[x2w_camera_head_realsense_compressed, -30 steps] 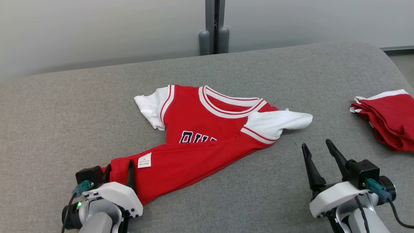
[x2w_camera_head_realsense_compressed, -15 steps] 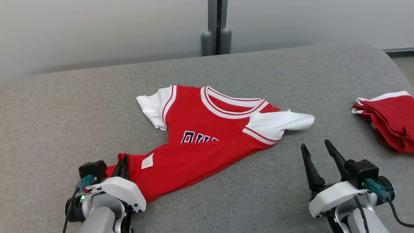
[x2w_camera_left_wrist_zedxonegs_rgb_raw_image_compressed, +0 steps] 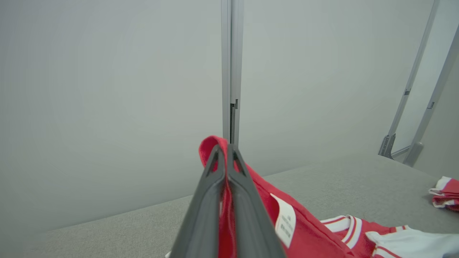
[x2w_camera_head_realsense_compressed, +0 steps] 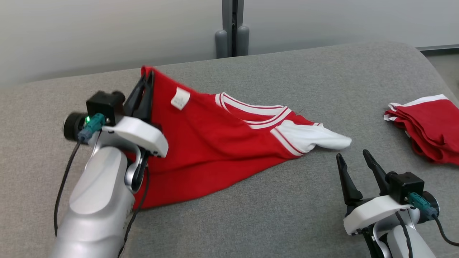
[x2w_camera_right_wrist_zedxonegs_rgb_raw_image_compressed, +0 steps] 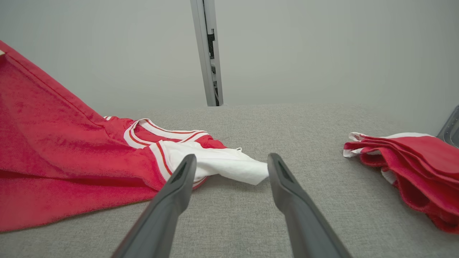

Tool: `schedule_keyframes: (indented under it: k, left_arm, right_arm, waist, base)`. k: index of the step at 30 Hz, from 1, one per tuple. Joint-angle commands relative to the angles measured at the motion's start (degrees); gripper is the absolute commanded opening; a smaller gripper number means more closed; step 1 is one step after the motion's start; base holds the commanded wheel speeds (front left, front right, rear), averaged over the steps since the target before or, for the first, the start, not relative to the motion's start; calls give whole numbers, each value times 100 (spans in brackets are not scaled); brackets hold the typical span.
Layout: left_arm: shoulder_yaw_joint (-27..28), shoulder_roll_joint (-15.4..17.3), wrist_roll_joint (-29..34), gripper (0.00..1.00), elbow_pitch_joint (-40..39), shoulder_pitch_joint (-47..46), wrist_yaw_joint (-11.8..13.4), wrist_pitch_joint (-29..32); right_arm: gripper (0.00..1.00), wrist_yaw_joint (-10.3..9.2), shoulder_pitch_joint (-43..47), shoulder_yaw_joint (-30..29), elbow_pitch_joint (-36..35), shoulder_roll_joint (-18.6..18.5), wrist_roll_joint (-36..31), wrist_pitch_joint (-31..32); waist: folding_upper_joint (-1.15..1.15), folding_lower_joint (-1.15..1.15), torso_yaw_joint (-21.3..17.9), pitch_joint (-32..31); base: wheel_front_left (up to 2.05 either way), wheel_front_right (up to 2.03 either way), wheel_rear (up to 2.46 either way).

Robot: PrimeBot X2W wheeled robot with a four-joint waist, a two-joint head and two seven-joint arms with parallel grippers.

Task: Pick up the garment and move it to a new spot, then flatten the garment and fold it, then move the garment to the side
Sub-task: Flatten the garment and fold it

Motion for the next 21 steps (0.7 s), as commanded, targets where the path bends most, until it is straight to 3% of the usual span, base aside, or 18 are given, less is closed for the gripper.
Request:
schedule_keyframes:
  k: [1,7,21]
  left_arm:
    - [8,7,50,0,-159,-116,-98,-7]
    - [54,-76,136,0,-682,405,-264,-1]
    - [511,-165,-194,0,-539,2590,-414,-3]
  right_arm:
    - [100,-2,-51,-38,12,-10,10,4]
    - [100,-2,87,-196,-14,12,12,4]
    - [100,-2,164,-219,-8,17,-38,4]
  waist:
    - [0,0,-26,-1]
    - [0,0,41,-61]
    - [0,0,408,-215]
  base:
    - [0,0,0]
    - [0,0,0]
    - [0,0,0]
